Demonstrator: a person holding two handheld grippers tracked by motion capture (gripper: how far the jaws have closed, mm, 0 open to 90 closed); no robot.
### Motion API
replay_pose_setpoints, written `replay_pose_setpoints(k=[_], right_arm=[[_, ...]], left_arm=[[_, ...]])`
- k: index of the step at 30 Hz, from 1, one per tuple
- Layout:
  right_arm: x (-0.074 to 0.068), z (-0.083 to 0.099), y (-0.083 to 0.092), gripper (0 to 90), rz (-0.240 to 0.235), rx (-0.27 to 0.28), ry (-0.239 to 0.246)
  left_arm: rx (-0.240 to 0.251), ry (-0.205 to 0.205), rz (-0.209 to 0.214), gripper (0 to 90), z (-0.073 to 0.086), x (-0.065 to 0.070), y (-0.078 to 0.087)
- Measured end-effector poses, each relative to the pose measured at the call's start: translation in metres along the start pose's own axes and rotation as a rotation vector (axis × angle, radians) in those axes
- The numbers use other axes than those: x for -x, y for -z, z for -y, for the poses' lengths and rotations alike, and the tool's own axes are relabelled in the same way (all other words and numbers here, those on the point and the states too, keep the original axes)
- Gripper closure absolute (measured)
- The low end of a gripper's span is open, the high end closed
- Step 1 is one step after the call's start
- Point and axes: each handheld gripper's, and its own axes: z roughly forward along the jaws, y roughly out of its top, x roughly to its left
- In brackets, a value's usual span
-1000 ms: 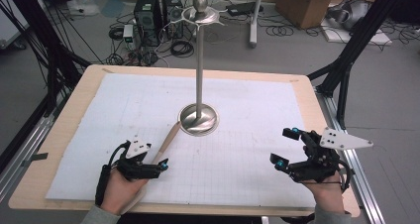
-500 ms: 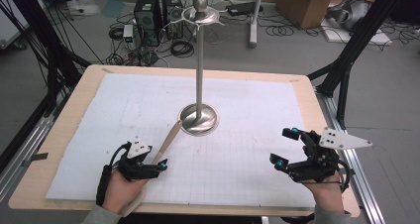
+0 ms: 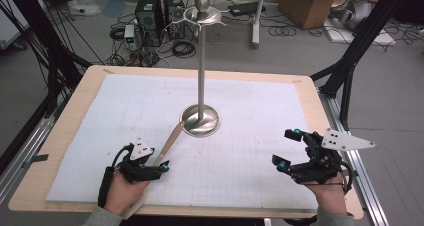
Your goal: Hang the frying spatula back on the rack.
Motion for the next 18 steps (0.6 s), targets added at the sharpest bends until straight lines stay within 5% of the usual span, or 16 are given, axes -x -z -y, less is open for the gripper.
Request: replay_pose_setpoints(k=[18], right_arm=[[0.0001, -0.0003, 0.0005, 6.1, 0.001, 0.002, 0.004]], left_arm=[[-0.017, -0.018, -0.018, 44.9, -0.0004, 0.0027, -0.0018]])
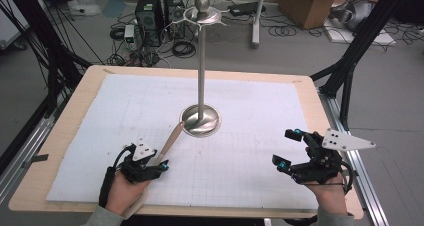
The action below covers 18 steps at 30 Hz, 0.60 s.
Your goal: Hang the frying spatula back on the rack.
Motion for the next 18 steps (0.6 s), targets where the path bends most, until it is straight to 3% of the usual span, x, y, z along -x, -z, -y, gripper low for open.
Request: replay_pose_setpoints(k=[9, 18], right_arm=[[0.0, -0.0001, 0.0005, 6.0, 0.001, 0.002, 0.001], [-0.0002, 0.0, -0.0001, 6.0, 0.001, -0.001, -0.001]], left_arm=[[-0.009, -0.022, -0.014, 56.9, -0.0002, 0.0021, -0.0007], [-0.018, -0.037, 0.006, 72.4, -0.0005, 0.0027, -0.0009]])
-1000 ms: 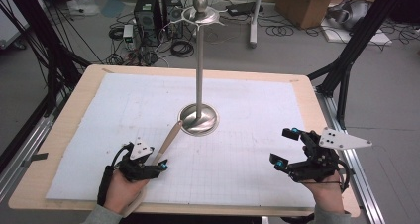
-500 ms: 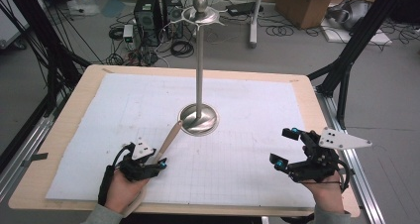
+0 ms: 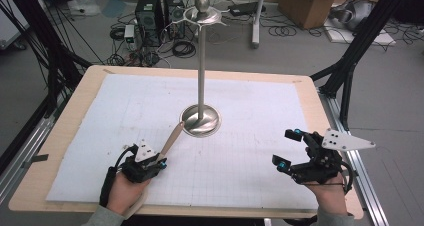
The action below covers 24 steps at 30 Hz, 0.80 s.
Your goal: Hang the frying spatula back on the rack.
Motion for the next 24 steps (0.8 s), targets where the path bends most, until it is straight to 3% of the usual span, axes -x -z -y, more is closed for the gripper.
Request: replay_pose_setpoints(k=[11, 19, 24], right_arm=[[-0.0001, 0.0002, -0.0002, 6.1, -0.002, -0.003, -0.002], [0.0006, 0.0002, 0.0003, 6.0, -0.001, -0.001, -0.004], [0.0022, 0.0005, 0.0023, 6.0, 0.0, 0.009, -0.004]], left_arm=[[-0.001, 0.012, -0.004, 74.0, -0.0001, 0.0004, 0.0002], [-0.001, 0.042, 0.017, 74.9, -0.0004, -0.002, 0.0011], [0.025, 0.038, 0.025, 76.7, -0.0012, -0.0044, 0.0055]])
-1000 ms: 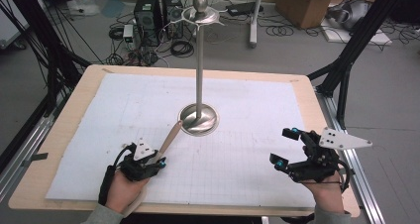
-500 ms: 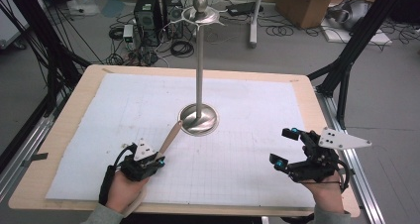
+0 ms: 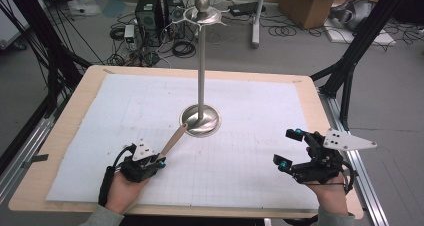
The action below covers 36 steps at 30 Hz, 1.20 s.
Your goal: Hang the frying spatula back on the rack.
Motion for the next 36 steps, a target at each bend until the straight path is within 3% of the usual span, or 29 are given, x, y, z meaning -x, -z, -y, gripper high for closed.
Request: replay_pose_setpoints(k=[10, 21, 26, 30, 36], right_arm=[[0.0, 0.001, 0.0, 6.0, -0.001, -0.004, -0.001], [0.001, 0.001, 0.0, 6.0, 0.0, -0.005, -0.007], [0.002, 0.002, 0.0, 6.0, 0.001, -0.005, -0.009], [0.002, 0.001, 0.001, 6.0, 0.003, 0.002, -0.009], [0.002, 0.001, 0.004, 6.0, 0.003, 0.01, -0.008]], left_arm=[[0.071, 0.037, 0.04, 76.8, -0.007, -0.012, 0.022], [0.215, 0.111, 0.117, 76.8, -0.028, -0.045, 0.055], [0.225, 0.081, 0.132, 76.8, -0.048, -0.054, 0.065], [0.227, 0.04, 0.129, 76.9, -0.065, -0.056, 0.071], [0.227, 0.012, 0.126, 77.1, -0.082, -0.056, 0.076]])
